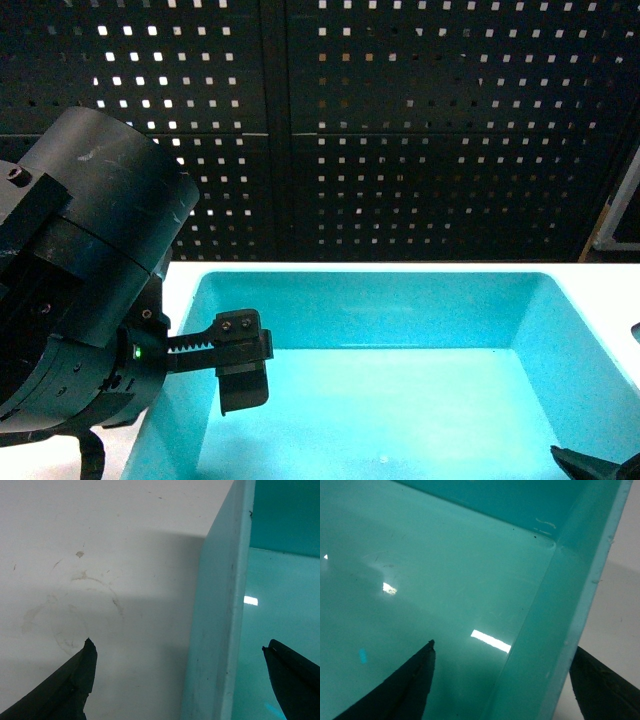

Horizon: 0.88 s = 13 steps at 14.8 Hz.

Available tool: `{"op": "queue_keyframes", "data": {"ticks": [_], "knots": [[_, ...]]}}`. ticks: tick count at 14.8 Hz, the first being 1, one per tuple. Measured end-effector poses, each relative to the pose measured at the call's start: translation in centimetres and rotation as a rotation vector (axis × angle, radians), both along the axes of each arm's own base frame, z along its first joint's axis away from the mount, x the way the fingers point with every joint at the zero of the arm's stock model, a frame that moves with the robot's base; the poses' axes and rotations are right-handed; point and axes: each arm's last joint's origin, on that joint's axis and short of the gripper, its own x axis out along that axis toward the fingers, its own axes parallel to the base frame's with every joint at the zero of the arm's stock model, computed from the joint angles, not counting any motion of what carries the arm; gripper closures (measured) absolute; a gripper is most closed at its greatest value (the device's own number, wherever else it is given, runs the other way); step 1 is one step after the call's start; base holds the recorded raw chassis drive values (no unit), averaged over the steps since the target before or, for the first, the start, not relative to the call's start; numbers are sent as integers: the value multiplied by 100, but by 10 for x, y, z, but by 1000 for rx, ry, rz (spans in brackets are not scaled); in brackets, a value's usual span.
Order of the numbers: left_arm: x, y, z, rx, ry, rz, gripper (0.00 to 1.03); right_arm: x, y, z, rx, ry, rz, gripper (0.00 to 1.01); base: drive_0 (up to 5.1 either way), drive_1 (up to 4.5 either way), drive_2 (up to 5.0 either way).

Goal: Stack blue boxes stably on right

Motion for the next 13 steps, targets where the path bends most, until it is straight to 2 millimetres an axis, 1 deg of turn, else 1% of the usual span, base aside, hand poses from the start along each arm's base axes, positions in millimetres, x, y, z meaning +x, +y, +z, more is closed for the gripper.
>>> {"op": "queue_keyframes", "data": {"ticks": [2,3,4,5,6,7,8,10,11,13], "knots": [[0,0,0,0,0,0,5,0,-1,0,-2,-8,-10,37,0,0,0],[0,0,0,0,0,0,5,-1,-2,-1,-2,-7,-11,48,0,0,0],[0,0,0,0,2,2,5,-1,-2,-1,-2,-11,-11,55,0,0,0],[-1,-1,0,-3,10,7,5,-3,-1,-1,3,-10,-16,71,0,0,0],[-6,-4,-1,-8,26,26,5,-4,1,-1,43,-4,-50,91,0,0,0],[-12,-9,3,-4,36,42,5,-10,4,-3,55,-8,-43,94,0,0,0],[-21,-13,9,-2,48,92,5,-14,3,-5,62,-14,-65,94,0,0,0],[-38,-35,11,-60,86,164,5,-17,3,-10,75,-28,-87,94,0,0,0],[-38,-37,9,-71,89,169,6,-17,3,-10,75,-28,-88,94,0,0,0],[-36,-40,-1,-57,89,191,24,-17,3,-10,73,-29,-91,94,0,0,0]]}}
